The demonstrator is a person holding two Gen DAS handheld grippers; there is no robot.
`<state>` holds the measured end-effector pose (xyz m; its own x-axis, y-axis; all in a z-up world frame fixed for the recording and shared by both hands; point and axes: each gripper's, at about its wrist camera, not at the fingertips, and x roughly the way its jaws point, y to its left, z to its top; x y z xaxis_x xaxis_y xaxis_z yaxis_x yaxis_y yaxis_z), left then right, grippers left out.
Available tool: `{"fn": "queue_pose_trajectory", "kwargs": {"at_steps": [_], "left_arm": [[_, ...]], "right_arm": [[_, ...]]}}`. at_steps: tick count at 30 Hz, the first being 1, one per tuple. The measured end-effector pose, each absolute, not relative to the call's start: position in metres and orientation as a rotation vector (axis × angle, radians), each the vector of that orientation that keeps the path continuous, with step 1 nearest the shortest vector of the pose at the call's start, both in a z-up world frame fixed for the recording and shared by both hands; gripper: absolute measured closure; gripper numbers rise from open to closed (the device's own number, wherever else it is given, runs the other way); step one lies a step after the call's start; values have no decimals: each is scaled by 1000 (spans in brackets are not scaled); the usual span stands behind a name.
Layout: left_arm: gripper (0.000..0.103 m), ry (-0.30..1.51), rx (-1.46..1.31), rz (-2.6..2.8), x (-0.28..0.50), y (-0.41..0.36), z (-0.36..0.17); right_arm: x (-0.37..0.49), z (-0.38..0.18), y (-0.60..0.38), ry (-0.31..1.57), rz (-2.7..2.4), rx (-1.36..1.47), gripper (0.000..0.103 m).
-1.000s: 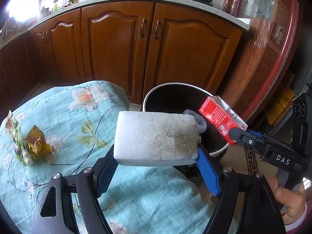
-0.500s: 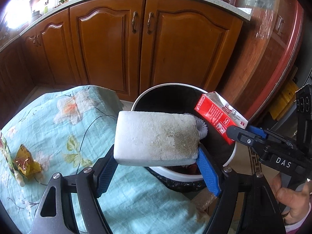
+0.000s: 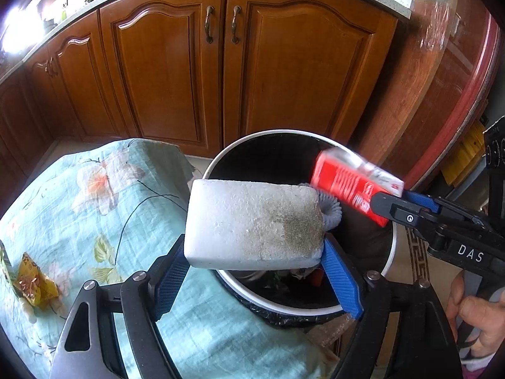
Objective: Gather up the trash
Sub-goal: 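Carry the foam block and red-white carton over the bin and open both tools, then move both open tools back over the table trash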
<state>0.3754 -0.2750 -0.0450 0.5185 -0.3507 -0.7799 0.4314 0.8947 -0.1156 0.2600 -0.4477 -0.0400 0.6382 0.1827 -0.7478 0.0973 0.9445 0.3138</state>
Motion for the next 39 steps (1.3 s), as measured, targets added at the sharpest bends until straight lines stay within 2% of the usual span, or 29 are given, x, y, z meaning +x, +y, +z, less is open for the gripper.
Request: {"fn": "queue_pose_trajectory", "kwargs": {"at_steps": [5,21,25,27,39], "left_arm": [[20,920,78,-479,375,-277,-45],[18,911,21,-471,362,-255,-44],[18,913,-18,-443,348,-233,-48],[18,919,-42,-424,340,-219,-52],[18,906,-167,-275,289,-116,-57]], "right_arm": [[256,-40,-453,864,47,373,42],[233,-31,-454,812,27,432,42],[224,-29,-441,802,50,437,40],[222,-28,-433,799,68,437,35],[216,-38,-360,825,205,445,28]]}}
